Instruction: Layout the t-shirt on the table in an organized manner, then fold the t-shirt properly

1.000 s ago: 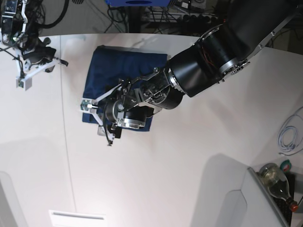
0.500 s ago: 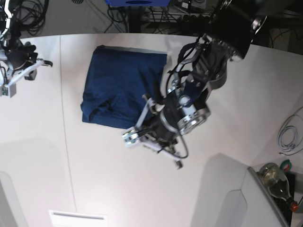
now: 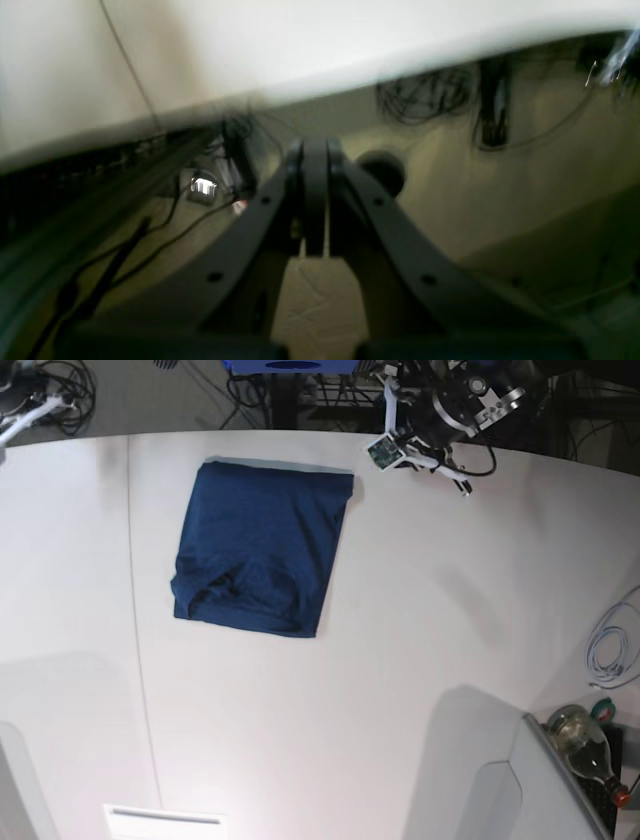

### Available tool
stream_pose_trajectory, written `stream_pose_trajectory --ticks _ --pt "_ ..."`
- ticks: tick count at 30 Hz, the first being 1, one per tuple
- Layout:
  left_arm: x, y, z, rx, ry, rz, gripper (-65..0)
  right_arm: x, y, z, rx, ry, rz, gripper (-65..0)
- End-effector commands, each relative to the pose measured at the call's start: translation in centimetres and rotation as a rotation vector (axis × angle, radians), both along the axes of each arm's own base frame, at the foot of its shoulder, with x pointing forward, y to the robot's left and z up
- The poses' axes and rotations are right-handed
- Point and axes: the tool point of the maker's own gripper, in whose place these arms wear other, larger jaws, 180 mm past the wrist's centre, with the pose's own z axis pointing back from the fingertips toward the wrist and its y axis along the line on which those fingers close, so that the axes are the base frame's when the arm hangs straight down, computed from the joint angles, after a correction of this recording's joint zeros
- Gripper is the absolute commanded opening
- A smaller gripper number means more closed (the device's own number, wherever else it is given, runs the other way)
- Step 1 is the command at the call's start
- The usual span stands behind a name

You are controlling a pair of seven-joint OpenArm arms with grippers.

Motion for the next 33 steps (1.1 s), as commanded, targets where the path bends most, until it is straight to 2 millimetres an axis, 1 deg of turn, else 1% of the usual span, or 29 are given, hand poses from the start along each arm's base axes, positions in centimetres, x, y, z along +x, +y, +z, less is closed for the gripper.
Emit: stream_pose_trajectory --ticks 1,3,5,8,9,10,11,12,13,14,17,20,21,22,24,26,27,28,29,30,31,33 --pt "-0.9 0.2 0.2 -0.006 0.008 0.004 -65.0 -1.2 0.8 -0.1 0.022 0.014 -0.012 -65.0" --pt "-2.7 0.1 -0.4 -0.005 0.054 0.002 -65.0 -2.8 1.9 -0.9 0.051 0.050 -0.035 -65.0" --pt "-5.0 0.0 -1.7 -0.005 0.121 -0.003 -65.0 -4.2 3.3 -2.4 0.091 0.096 -0.041 -64.8" --pt "-8.6 -0.4 -5.3 -0.009 0.252 -0.012 -65.0 -5.4 4.4 -6.8 0.141 0.155 -0.065 -65.0" --pt "-9.6 -0.8 -6.2 -0.023 0.283 -0.020 -65.0 -6.0 4.5 -8.2 0.151 0.180 -0.075 -65.0" --pt "-10.7 -1.7 -7.1 -0.050 0.316 -0.021 -65.0 -6.5 4.2 -9.6 0.150 0.208 -0.076 -65.0" --pt "-11.7 -2.1 -8.0 -0.062 0.340 -0.006 -65.0 -7.3 4.2 -11.0 0.154 0.246 -0.069 -65.0" --pt "-12.5 -2.3 -9.0 -0.064 0.360 0.016 -65.0 -7.6 4.3 -12.3 0.157 0.273 -0.050 -65.0" --pt "-12.9 -2.2 -9.8 -0.060 0.369 0.038 -65.0 -8.2 4.7 -13.5 0.161 0.301 -0.026 -65.0" --pt "-13.4 -2.0 -10.8 -0.053 0.381 0.066 -65.0 -8.9 4.7 -14.7 0.161 0.333 0.013 -65.0" --pt "-15.4 -1.3 -14.1 -0.023 0.436 0.155 -65.0 -10.8 6.2 -17.9 0.214 0.421 0.213 -65.0" --pt "-17.6 -0.7 -16.8 -0.008 0.485 0.216 -65.0 -12.8 6.8 -20.2 0.255 0.483 0.370 -65.0" --pt "-18.4 -0.4 -17.9 -0.006 0.505 0.238 -65.0 -13.5 6.7 -20.9 0.257 0.497 0.428 -65.0" --pt "-19.3 -0.1 -18.9 -0.009 0.527 0.260 -65.0 -14.3 6.4 -21.5 0.252 0.504 0.486 -65.0" --pt "-21.5 0.7 -20.6 -0.006 0.579 0.299 -65.0 -14.9 6.6 -22.5 0.230 0.468 0.604 -64.8" --pt "-22.9 1.6 -21.3 -0.016 0.617 0.339 -65.0 -15.0 6.7 -22.9 0.200 0.392 0.712 -64.7" --pt "-22.5 1.7 -21.2 -0.039 0.598 0.357 -65.0 -14.7 7.0 -23.0 0.187 0.345 0.771 -64.5" --pt "-19.7 1.3 -21.3 -0.081 0.520 0.358 -65.0 -14.3 7.6 -23.1 0.179 0.302 0.815 -63.9" --pt "-18.6 1.0 -21.1 -0.113 0.471 0.363 -65.0 -14.1 7.9 -23.1 0.165 0.280 0.856 -63.3" --pt "-18.5 1.2 -21.0 -0.119 0.458 0.374 -65.0 -13.9 8.4 -23.3 0.153 0.273 0.893 -62.7" --pt "-18.5 1.8 -21.0 -0.111 0.458 0.399 -65.0 -13.6 8.6 -23.4 0.140 0.262 0.907 -62.4" --pt "-19.2 3.9 -21.2 -0.068 0.479 0.484 -65.0 -13.0 9.4 -23.5 0.130 0.233 0.910 -62.1"
